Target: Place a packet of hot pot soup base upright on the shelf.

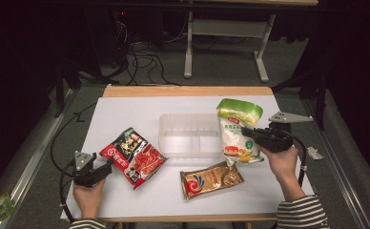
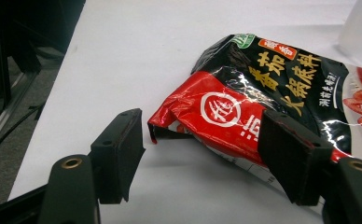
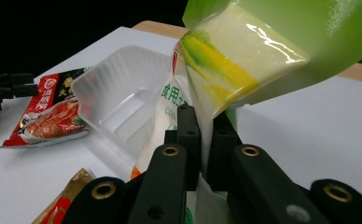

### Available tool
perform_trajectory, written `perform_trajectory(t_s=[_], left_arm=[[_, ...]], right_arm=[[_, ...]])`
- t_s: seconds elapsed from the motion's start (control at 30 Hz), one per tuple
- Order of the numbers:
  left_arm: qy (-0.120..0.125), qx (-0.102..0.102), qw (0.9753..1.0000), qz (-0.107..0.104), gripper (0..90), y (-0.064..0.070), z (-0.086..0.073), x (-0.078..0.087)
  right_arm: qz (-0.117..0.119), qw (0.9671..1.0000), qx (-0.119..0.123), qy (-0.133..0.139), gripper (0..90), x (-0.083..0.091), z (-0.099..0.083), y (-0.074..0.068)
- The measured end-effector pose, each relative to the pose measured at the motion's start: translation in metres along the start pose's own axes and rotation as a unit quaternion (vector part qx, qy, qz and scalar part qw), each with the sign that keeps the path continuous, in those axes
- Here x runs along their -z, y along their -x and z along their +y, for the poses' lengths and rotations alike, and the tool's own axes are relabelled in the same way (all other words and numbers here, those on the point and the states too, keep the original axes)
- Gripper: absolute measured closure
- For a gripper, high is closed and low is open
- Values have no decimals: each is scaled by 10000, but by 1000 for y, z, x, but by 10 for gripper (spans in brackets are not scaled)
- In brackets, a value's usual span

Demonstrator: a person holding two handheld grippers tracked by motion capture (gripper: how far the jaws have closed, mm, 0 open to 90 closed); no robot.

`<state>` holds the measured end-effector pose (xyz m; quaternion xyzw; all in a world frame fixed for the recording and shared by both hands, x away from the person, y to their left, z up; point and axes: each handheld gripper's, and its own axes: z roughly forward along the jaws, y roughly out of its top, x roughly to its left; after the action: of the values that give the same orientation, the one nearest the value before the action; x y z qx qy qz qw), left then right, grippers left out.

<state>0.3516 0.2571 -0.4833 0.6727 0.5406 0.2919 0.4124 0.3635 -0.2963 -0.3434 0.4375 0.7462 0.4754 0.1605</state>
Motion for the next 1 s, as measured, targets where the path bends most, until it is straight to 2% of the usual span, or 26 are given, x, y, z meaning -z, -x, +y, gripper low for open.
perform_trajectory(t_s=[0.57, 1.0], left_arm=[[-5, -5, 10000, -11, 318, 0, 0, 0], [-10, -10, 10000, -1, 318, 0, 0, 0]], right_arm=[[62, 10000, 38, -4, 873, -18, 14, -10], [40, 10000, 13, 55, 873, -29, 22, -12]])
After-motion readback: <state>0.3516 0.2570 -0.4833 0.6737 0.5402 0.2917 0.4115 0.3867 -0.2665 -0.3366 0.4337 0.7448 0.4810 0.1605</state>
